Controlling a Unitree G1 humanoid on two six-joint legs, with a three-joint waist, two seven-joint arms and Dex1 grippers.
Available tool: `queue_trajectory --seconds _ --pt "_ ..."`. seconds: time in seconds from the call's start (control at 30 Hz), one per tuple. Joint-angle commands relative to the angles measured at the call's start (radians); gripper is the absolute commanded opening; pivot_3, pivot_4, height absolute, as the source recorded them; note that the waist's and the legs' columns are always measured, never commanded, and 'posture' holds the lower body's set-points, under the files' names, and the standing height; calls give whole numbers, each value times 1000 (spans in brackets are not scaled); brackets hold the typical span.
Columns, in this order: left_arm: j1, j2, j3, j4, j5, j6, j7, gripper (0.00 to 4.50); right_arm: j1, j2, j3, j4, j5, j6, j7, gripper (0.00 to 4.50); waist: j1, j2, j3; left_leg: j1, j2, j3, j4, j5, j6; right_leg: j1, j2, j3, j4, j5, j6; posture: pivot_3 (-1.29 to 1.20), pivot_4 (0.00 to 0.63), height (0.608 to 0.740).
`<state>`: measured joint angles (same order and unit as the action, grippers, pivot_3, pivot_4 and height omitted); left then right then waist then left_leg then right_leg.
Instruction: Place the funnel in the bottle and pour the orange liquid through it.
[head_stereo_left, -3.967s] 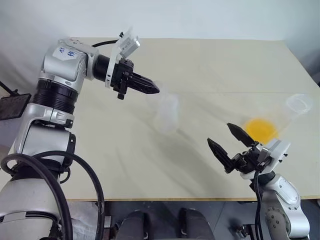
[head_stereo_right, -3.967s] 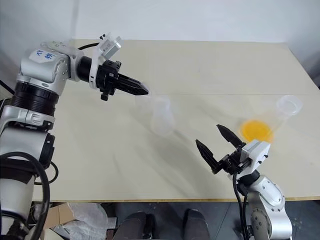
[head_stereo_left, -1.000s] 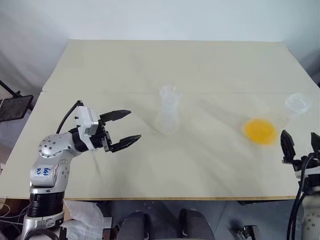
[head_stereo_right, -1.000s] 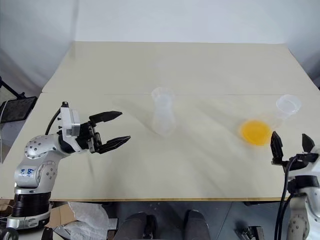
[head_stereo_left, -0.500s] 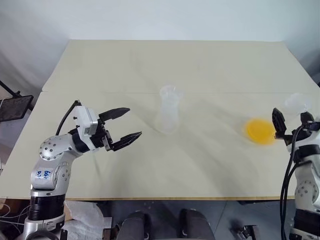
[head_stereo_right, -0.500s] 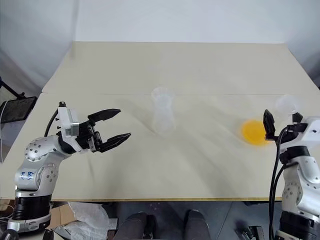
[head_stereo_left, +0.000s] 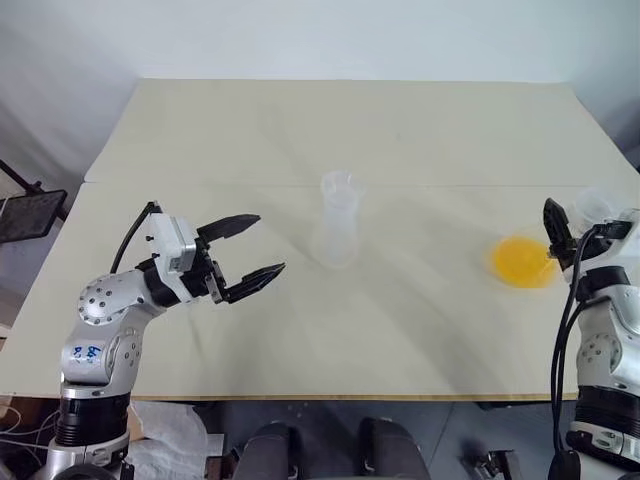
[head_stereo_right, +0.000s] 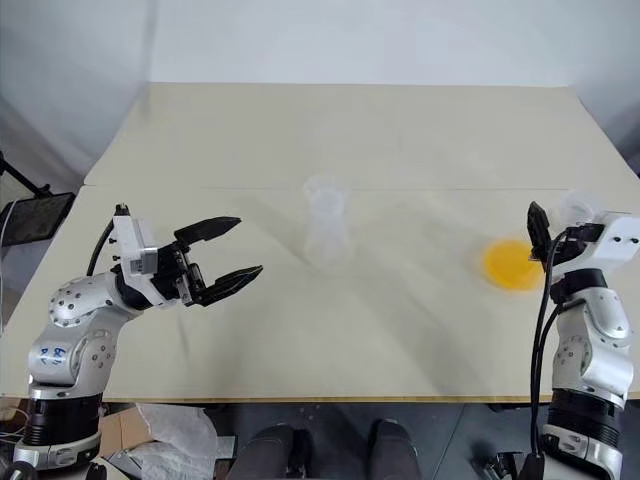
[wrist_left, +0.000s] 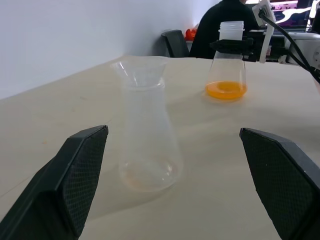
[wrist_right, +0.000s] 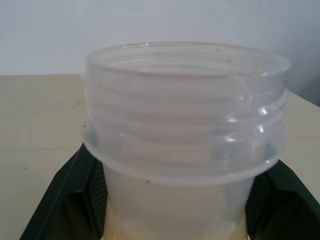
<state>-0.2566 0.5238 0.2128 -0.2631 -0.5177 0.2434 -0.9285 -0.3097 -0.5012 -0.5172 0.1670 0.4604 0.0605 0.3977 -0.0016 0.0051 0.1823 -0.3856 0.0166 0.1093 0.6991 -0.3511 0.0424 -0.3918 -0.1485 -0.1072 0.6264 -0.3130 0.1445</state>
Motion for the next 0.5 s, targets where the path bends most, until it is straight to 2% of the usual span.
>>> queue_trajectory --seconds 0.03,0.23,0.37,0.5 --pt "13 5 13 -41 -29 -20 6 4500 -12 -11 -15 -17 7 -47 14 2738 0 0 0 0 0 0 0 0 0 0 0 0 0 0 0 0 150 740" --pt "11 11 13 -34 -32 -21 8 4500 -16 9 5 -72 58 -49 76 2737 -1 0 0 0 0 0 0 0 0 0 0 0 0 0 0 0 150 740" --pt "4 10 10 -26 -28 -25 9 4500 -56 15 79 -132 10 -53 61 2737 -4 0 0 0 1 0 0 0 0 0 0 0 0 0 0 0 150 740" --pt "-15 -6 6 -8 -23 -30 30 4500 -126 7 214 -202 -72 -39 84 2737 -5 1 0 0 1 1 -1 0 0 -1 0 0 0 0 0 0 150 740"
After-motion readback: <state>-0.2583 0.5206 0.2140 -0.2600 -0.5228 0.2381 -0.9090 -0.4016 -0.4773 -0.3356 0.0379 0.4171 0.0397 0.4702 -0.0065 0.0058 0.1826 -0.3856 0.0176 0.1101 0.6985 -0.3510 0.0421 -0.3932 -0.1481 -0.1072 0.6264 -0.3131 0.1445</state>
